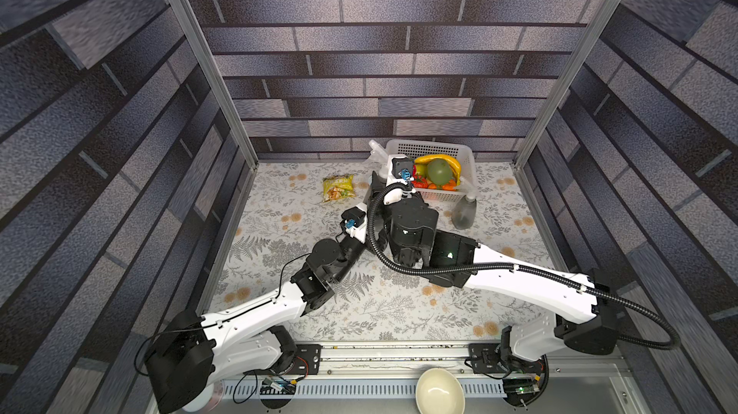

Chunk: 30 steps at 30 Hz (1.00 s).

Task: Attach spray nozzles to spray bottles
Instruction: Insert the spray nozzle into the spray bottle, then screw the spray nozzle on the spray bottle.

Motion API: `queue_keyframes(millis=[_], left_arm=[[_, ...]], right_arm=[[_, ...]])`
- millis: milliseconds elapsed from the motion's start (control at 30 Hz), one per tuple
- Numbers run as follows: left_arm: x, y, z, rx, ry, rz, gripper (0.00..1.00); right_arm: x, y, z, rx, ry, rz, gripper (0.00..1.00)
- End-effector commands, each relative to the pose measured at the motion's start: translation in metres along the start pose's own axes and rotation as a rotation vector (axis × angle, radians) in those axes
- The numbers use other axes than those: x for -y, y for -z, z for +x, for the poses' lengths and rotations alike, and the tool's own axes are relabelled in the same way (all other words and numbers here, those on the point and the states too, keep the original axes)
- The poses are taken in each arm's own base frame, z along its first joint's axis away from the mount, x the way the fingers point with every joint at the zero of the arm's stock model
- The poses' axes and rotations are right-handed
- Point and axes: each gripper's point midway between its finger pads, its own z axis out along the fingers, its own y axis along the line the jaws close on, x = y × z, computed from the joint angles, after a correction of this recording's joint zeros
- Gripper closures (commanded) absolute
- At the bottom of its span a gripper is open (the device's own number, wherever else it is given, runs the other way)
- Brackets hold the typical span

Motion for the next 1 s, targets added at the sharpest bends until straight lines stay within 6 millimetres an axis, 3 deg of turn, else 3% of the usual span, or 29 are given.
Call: queue_keyframes(millis=[0, 367, 633, 833, 967], left_arm=[[-0.005, 0.011, -0.066, 0.234, 0.039, 0.015, 0.24], [-0.018, 0.009, -0.065, 0.236, 0.058, -0.001, 0.24], [-0.019, 0.007, -0.059, 0.220, 0.061, 0.007, 0.24], [-0.013, 0.011, -0.049, 0.171, 0.070, 0.049, 0.24], [-0.007, 0.018, -0.037, 0.126, 0.090, 0.083, 0.24]], right_arm=[[-0.017, 0.009, 0.019, -0.065, 0.101, -0.088, 0.51], [-0.024, 0.038, 0.012, -0.110, 0.096, -0.227, 0.42], [-0.022, 0.062, 0.018, -0.182, 0.120, -0.374, 0.37], [-0.018, 0.086, 0.018, -0.284, 0.164, -0.631, 0.41], [-0.002, 0.096, -0.003, -0.303, 0.090, -0.819, 0.36]])
